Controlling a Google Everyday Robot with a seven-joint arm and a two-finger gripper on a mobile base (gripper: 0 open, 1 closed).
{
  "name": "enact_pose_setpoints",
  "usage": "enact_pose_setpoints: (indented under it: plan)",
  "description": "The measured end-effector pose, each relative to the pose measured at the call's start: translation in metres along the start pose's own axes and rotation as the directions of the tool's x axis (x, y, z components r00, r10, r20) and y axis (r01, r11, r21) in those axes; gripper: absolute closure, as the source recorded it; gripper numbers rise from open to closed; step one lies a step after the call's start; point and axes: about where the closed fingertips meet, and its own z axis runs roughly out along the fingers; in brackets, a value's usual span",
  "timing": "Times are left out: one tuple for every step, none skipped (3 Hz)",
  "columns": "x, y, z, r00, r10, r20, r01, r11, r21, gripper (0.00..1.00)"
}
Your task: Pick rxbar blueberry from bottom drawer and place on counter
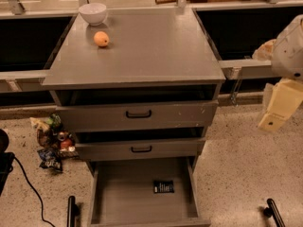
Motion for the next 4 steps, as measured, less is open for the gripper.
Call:
enact_pose_setpoints:
  plan:
    - [0.000,0.009,0.027,0.998,0.015,0.064,-0.013,0.9995,-0.029,0.00]
    - [0.000,0.009,0.027,0.998,0.015,0.064,-0.013,0.9995,-0.029,0.00]
    - [0.001,0.015,0.062,0.995,-0.021,0.103,0.026,0.9985,-0.049,0.00]
    - [0.003,0.028,0.124,0.982,-0.061,0.181,0.077,0.9932,-0.087,0.00]
